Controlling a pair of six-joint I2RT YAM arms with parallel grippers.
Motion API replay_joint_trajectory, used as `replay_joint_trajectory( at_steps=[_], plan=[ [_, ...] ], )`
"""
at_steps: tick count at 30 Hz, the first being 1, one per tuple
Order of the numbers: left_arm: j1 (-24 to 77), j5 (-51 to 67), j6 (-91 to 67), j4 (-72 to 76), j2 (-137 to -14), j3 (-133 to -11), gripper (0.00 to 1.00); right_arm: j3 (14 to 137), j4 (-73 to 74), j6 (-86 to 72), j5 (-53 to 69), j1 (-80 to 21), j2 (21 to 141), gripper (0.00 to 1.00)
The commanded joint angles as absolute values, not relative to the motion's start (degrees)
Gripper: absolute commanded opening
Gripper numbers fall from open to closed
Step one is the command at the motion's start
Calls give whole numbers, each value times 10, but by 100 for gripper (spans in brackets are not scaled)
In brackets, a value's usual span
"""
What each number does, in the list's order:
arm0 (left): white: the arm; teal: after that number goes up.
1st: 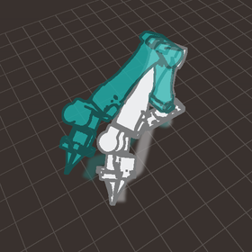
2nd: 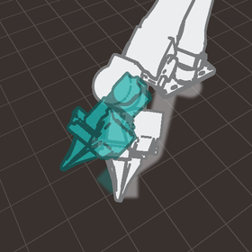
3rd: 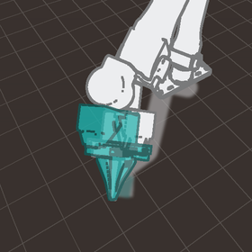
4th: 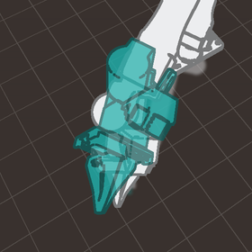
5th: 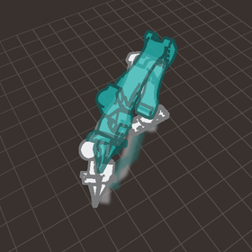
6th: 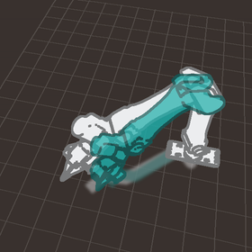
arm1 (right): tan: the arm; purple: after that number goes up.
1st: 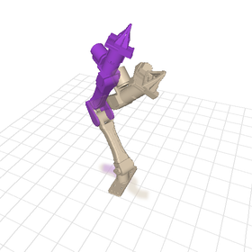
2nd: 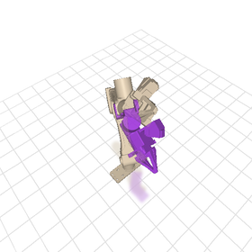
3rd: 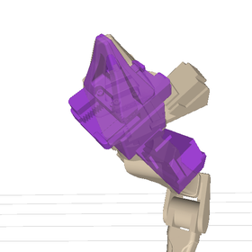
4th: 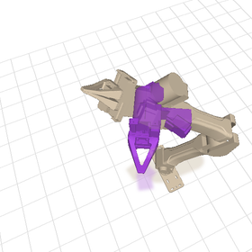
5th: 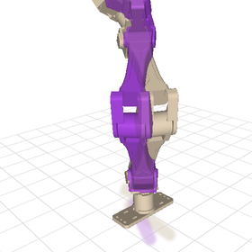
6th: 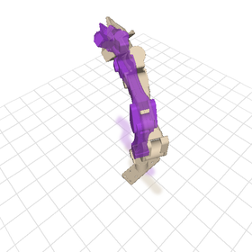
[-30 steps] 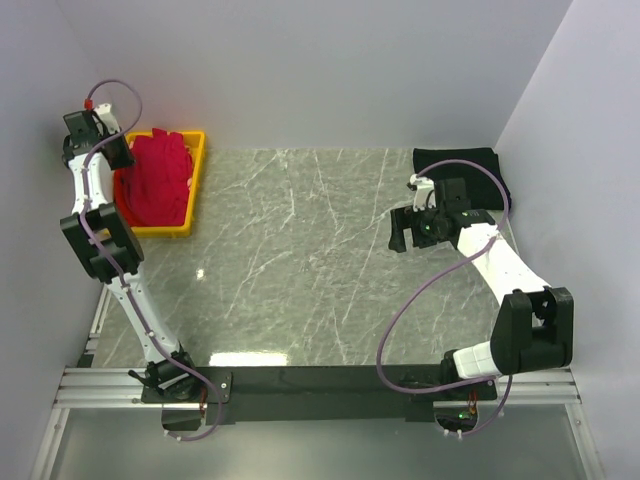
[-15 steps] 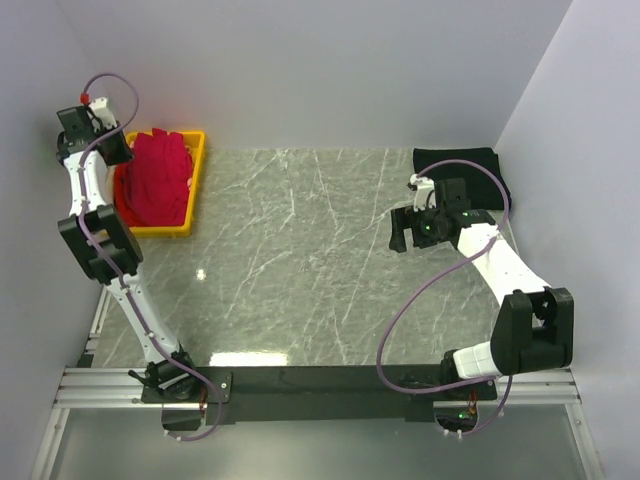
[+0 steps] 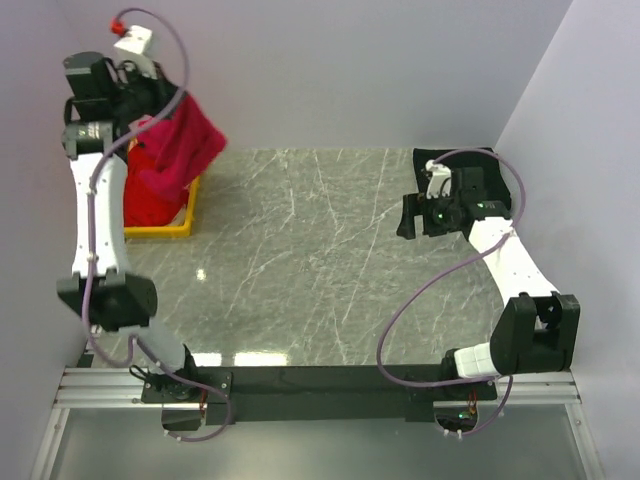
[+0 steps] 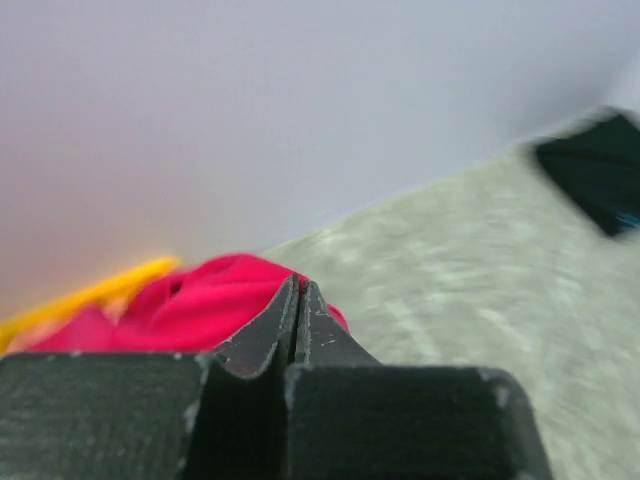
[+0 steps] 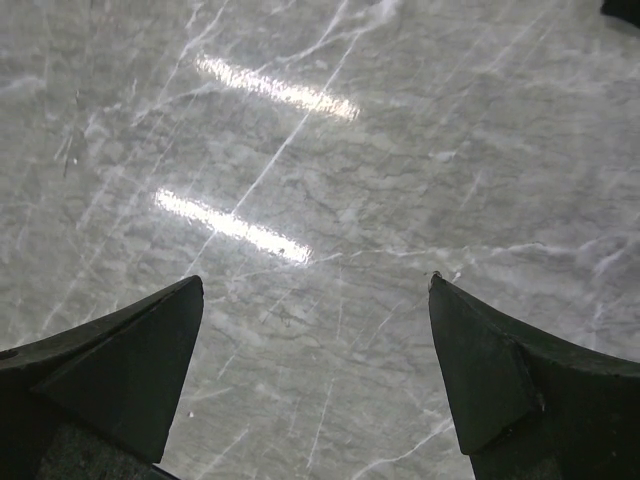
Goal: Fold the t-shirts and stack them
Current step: Grab the tshirt from the pile, then move the tshirt to the center of the board
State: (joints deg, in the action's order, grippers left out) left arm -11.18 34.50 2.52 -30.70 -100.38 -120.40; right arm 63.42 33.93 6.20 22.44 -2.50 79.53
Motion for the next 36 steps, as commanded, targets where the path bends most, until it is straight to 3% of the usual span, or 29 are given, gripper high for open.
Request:
replay_joint_trajectory(
  at_steps=[1,8,9,10,11,12,14,19,24,30,36],
  plan=[
    [-56,386,61,-297,-935,-1137,0,664,351,52,250,-4,776,100],
    [38,486,69,-335,-871,-1022,1,667,364,57,243,7,767,100],
    [40,494,69,-343,-873,-1007,9,666,363,58,243,11,766,100],
    [40,496,74,-368,-876,-1001,24,667,365,60,251,11,767,100],
    [39,487,79,-380,-880,-995,59,668,368,63,255,11,769,100],
    [36,478,78,-388,-885,-978,76,671,369,65,260,11,773,100],
    [11,489,69,-381,-882,-945,99,673,374,76,277,11,780,100],
    [2,465,104,-344,-815,-781,98,670,368,89,265,0,809,99],
    [59,451,208,-372,-760,-616,83,692,374,115,195,-64,887,83],
    [178,358,274,-363,-730,-488,92,763,383,90,152,-112,1017,80],
    [277,236,270,-253,-718,-405,98,808,374,57,162,-125,1097,82]
  ],
)
